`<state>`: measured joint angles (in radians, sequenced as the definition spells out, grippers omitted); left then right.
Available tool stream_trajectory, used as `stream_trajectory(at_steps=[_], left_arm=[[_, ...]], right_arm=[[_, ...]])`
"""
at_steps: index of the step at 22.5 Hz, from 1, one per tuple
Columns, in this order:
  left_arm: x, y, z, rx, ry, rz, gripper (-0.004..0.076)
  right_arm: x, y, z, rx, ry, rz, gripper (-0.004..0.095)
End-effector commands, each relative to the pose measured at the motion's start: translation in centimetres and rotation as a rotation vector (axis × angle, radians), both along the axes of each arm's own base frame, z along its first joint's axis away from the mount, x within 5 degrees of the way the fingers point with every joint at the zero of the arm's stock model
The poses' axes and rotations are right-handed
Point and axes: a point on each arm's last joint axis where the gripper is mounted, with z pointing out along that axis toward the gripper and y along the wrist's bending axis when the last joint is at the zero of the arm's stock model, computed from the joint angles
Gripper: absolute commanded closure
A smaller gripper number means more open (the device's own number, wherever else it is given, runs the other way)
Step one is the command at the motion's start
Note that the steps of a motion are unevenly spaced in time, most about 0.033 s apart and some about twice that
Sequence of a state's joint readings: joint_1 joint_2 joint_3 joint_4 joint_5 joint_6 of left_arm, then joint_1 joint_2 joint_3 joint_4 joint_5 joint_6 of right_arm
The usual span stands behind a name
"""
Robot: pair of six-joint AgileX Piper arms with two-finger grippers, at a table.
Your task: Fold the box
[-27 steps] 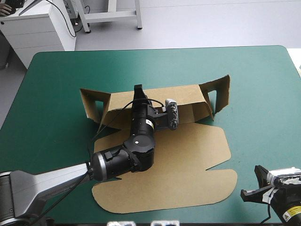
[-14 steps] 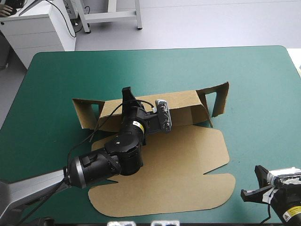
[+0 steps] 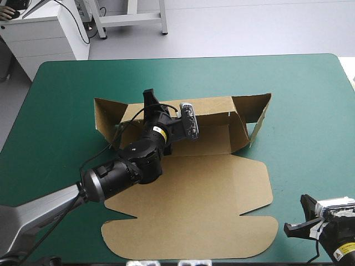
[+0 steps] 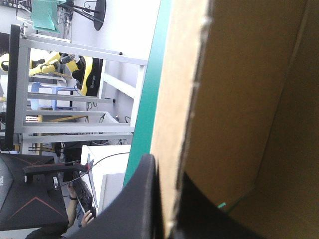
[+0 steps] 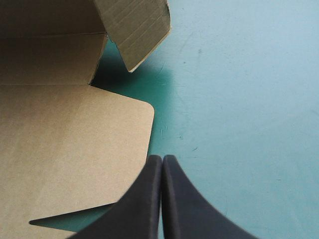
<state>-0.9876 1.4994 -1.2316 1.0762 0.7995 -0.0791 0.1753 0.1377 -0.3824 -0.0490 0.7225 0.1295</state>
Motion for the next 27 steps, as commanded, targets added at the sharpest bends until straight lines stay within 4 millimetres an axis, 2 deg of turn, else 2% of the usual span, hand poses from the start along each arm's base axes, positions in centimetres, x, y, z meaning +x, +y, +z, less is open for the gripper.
stream_trajectory(at_steps=[1,4,11,15,17,21,27], left_arm=[[0.7,0.2,1.7,-0.031,-0.07,-0.033,0.0726],[1.7,-0.6,0.3,0.044,-0.085,-0.043,0.0726],[4.0,-2.3,-2.4,0.345,-0.259,-0.057,0.0726],[4.3,-2.4,-2.6,0.301,-0.283,-0.02,0.0726],[4.3,-2.3,-2.5,0.299,-0.285,0.0,0.0726],[4.3,-2.2,-2.5,0.302,-0.286,0.008,0.0726],[4.3,-2.2,-2.5,0.302,-0.286,0.008,0.0726]], right_arm=[[0.3,0.0,1.3,0.006,-0.078,-0.007,0.0926],[0.3,-0.1,1.3,0.007,-0.078,-0.014,0.0926],[0.3,-0.1,1.3,0.007,-0.078,-0.014,0.0926],[0.3,0.0,1.5,0.036,-0.08,-0.016,0.0925],[0.5,0.1,2.4,0.093,-0.074,-0.035,0.0925],[2.6,0.4,5.2,0.093,-0.029,-0.04,0.0926],[8.3,1.3,10.1,-0.005,0.007,-0.011,0.0926]])
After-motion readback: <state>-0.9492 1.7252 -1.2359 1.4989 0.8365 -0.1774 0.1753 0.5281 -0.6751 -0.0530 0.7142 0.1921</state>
